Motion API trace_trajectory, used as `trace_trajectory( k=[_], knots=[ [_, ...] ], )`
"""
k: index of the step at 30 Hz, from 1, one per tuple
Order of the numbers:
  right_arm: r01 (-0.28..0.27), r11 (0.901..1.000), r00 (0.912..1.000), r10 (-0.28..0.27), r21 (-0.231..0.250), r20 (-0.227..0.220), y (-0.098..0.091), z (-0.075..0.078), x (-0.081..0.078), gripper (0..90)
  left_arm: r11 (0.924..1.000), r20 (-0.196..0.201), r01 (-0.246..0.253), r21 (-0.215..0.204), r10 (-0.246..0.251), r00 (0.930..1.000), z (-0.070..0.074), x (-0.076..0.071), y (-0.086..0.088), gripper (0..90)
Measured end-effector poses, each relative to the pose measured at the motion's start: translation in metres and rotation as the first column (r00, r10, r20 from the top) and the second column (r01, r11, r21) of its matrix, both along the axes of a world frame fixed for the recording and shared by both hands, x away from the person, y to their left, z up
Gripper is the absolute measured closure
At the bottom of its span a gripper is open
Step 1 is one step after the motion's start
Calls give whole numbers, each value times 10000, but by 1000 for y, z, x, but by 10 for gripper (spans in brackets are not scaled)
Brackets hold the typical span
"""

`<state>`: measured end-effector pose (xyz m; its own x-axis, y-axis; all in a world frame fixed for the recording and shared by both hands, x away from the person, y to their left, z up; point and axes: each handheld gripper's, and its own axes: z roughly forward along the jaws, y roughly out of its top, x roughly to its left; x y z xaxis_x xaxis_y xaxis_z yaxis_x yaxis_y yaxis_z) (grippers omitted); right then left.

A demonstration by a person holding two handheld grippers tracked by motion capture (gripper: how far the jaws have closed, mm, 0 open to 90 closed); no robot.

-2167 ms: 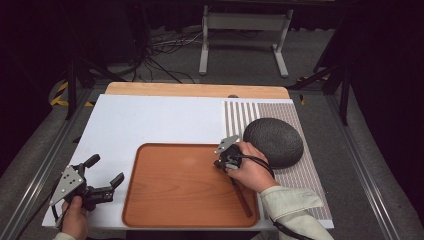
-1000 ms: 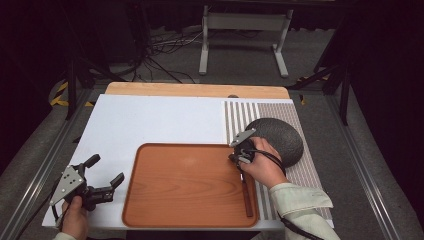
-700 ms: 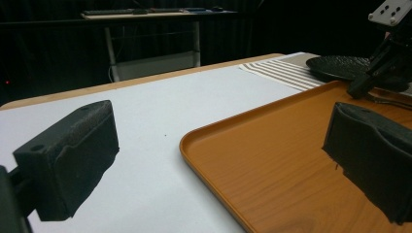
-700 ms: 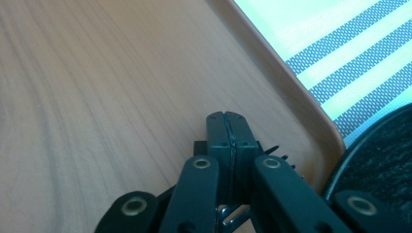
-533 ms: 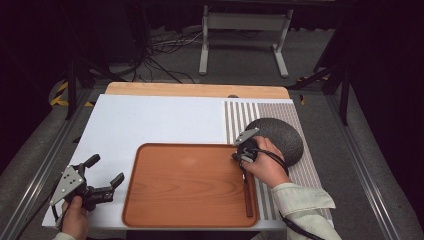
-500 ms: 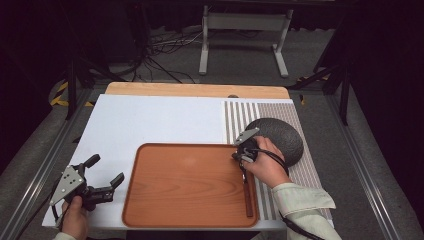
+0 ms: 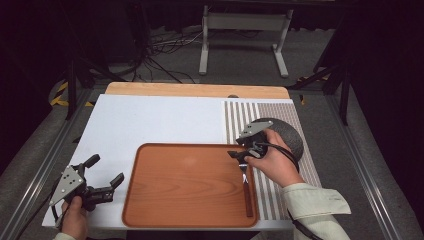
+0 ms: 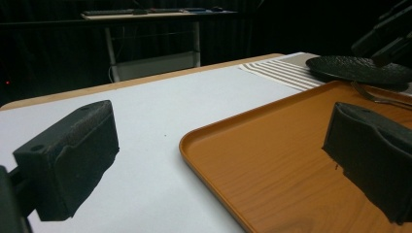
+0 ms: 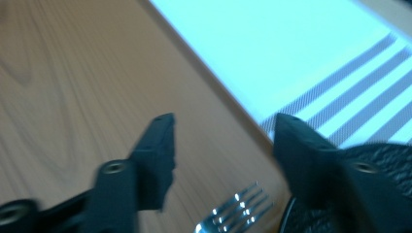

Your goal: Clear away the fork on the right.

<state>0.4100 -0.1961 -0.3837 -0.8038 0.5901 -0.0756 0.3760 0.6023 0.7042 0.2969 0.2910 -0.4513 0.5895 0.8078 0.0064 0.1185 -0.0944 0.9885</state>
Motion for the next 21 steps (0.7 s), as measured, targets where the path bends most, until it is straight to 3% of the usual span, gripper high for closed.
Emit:
trace_trajectory(
  k=[1,7,14,21],
  knots=[
    [-22,9995,10000,21,316,24,-1,3,-2,335,10000,9,-4,-3,4,10000,0,0,0,3],
    [-26,9974,9993,-2,724,381,-14,20,-12,214,10000,-27,-21,-27,21,10000,-1,0,0,2],
    [-29,9933,9954,-82,1157,952,-30,34,-25,187,10000,-18,-32,-57,32,10000,0,0,0,2],
    [144,9857,9903,-373,1679,1339,-50,35,-38,170,10000,-22,-46,-47,46,10000,-1,1,0,2]
  ],
)
